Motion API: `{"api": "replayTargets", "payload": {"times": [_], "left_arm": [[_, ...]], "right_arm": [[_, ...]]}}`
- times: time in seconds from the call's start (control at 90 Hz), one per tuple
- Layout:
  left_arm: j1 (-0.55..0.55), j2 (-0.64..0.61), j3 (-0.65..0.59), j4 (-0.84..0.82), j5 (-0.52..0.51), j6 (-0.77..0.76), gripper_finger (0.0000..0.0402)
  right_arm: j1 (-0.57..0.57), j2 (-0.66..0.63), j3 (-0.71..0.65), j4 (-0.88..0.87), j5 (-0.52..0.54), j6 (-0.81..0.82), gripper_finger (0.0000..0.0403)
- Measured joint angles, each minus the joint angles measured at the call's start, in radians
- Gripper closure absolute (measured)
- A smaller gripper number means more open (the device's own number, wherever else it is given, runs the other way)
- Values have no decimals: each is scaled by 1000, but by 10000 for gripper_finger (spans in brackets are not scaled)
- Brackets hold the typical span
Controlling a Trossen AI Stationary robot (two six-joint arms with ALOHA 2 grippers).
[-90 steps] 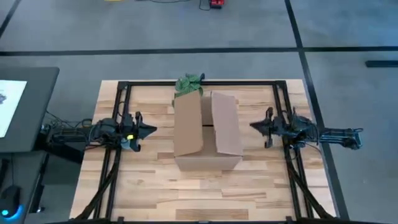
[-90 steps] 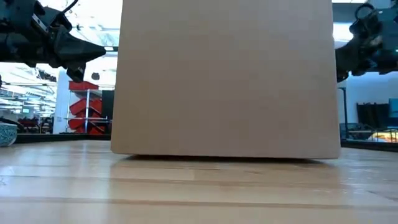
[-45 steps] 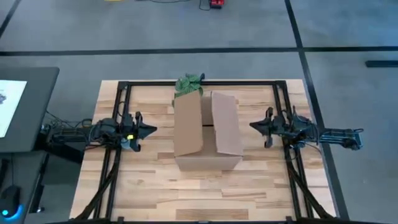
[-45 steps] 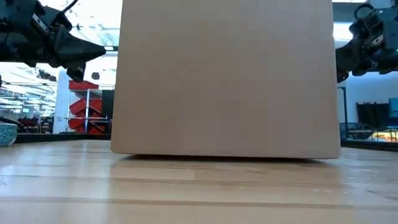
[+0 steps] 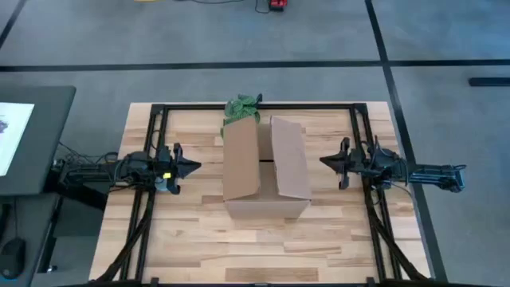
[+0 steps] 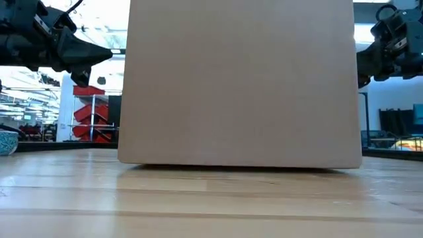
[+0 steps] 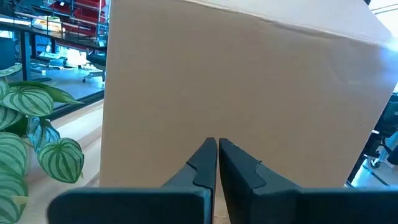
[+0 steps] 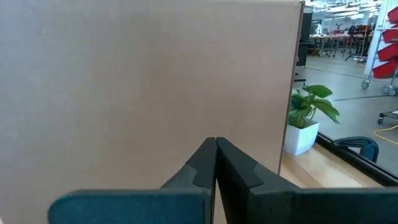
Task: Wrap mug
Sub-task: Return to Home Position
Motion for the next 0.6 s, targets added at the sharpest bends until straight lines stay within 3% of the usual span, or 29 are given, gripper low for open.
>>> {"api": "replayTargets", "payload": {"times": [0.233, 0.6], "left_arm": [[0, -3, -5, -9, 77, 249, 402], [0, 1, -4, -1, 80, 207, 402]], "right_arm": [[0, 0, 0, 0, 0, 0, 403], [0, 0, 0, 0, 0, 0, 403]]}}
